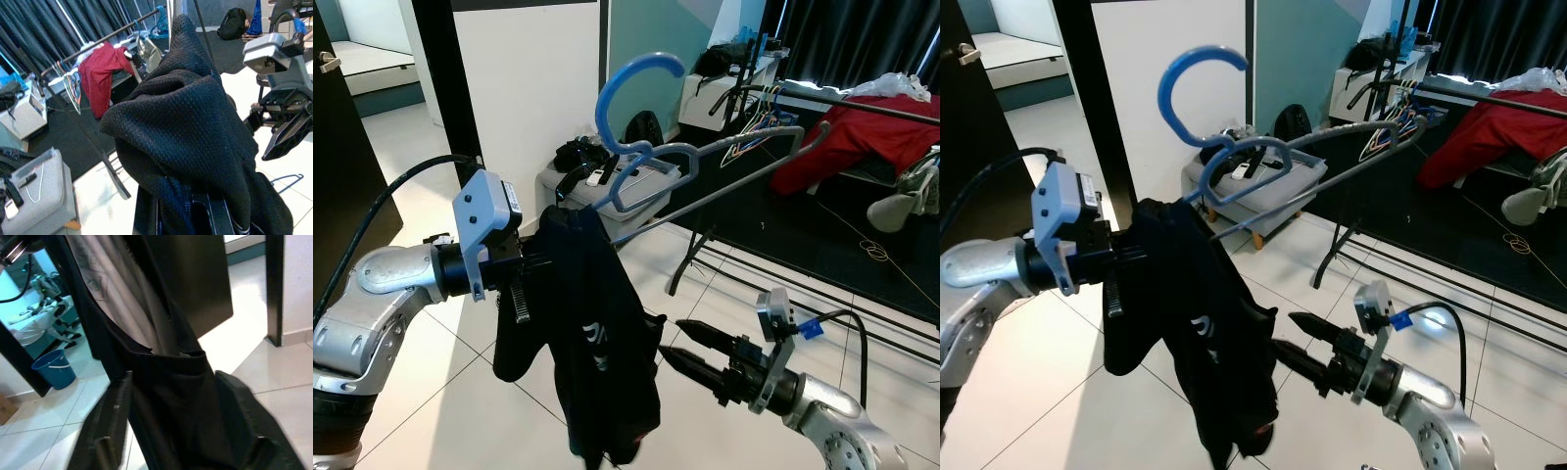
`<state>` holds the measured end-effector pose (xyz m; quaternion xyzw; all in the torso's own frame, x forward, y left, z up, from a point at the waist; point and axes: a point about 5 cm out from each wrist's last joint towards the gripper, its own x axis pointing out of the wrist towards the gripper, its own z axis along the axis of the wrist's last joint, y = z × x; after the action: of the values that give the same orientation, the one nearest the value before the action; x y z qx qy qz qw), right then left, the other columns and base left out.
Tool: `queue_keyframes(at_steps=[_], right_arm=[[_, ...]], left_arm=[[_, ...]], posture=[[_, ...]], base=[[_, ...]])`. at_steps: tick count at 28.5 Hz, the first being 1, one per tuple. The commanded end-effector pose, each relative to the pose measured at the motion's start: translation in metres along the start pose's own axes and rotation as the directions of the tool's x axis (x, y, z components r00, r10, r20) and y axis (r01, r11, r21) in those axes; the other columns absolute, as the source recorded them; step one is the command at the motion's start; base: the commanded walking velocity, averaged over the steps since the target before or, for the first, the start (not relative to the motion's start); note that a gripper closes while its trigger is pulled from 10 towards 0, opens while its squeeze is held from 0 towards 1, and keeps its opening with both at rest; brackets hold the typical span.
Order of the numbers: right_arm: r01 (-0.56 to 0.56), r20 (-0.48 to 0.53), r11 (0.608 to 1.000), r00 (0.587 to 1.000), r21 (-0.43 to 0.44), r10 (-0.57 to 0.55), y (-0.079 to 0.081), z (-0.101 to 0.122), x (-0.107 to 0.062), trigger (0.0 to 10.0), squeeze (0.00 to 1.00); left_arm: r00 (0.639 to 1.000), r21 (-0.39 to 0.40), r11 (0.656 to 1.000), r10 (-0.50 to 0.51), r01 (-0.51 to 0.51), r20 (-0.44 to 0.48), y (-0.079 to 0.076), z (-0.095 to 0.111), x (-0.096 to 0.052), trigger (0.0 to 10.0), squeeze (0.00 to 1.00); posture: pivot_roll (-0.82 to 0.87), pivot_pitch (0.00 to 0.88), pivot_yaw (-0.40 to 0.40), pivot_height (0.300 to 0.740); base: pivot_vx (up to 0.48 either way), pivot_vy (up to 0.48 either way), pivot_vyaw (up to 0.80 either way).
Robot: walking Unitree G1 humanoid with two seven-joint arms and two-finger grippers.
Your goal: Hang hanger
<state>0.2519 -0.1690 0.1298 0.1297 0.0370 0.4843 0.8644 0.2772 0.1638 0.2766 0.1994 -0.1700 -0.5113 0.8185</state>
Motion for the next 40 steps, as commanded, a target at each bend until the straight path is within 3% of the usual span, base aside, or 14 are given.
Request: queue_keyframes(at_steps=[1,14,22,24,29,34,40], right_arm=[[-0.027,-0.004,1.000,1.000,-0.013,0.027,0.004,0.000,0.004,0.0,0.00],[0.033,0.006,0.998,0.999,-0.058,-0.033,-0.006,0.006,0.007,0.0,0.00],[0.183,0.093,0.977,0.980,-0.111,-0.173,-0.028,0.029,-0.010,0.0,0.00],[0.266,0.166,0.956,0.955,-0.123,-0.244,-0.039,0.046,-0.023,0.0,0.00],[0.386,0.274,0.913,0.900,-0.134,-0.340,-0.054,0.072,-0.046,0.0,0.00],[0.416,0.291,0.894,0.887,-0.165,-0.359,-0.056,0.082,-0.056,0.0,0.00],[0.404,0.289,0.897,0.893,-0.179,-0.345,-0.052,0.083,-0.053,0.0,0.00]], left_arm=[[1.000,0.021,1.000,-0.004,0.004,0.026,0.002,0.009,0.002,10.0,0.00],[0.999,0.030,1.000,-0.008,0.007,0.043,0.000,0.016,0.007,10.0,0.00],[0.996,0.034,0.999,0.034,-0.032,-0.082,0.012,0.000,-0.016,10.0,0.00],[0.986,0.043,0.999,0.031,-0.025,-0.161,0.018,-0.005,-0.029,10.0,0.00],[0.973,0.047,0.999,0.018,-0.008,-0.232,0.024,-0.004,-0.048,10.0,0.00],[0.967,0.037,0.997,-0.051,0.062,-0.251,0.024,0.006,-0.056,10.0,0.00],[0.949,0.022,0.987,-0.145,0.157,-0.280,0.020,0.012,-0.058,10.0,0.00]], posture=[[-0.02,0.000,-0.016,0.740],[-0.02,0.000,-0.019,0.740],[-0.02,0.000,-0.018,0.740],[-0.02,0.000,-0.019,0.740],[-0.02,0.000,-0.020,0.740],[-0.02,0.000,-0.026,0.740],[-0.01,0.000,-0.028,0.740]], base=[[0.000,0.000,0.00],[0.000,0.000,0.00],[0.000,0.000,0.00],[0.000,0.000,0.00],[0.000,0.000,0.00],[0.000,0.000,0.00],[0.000,0.000,0.00]])
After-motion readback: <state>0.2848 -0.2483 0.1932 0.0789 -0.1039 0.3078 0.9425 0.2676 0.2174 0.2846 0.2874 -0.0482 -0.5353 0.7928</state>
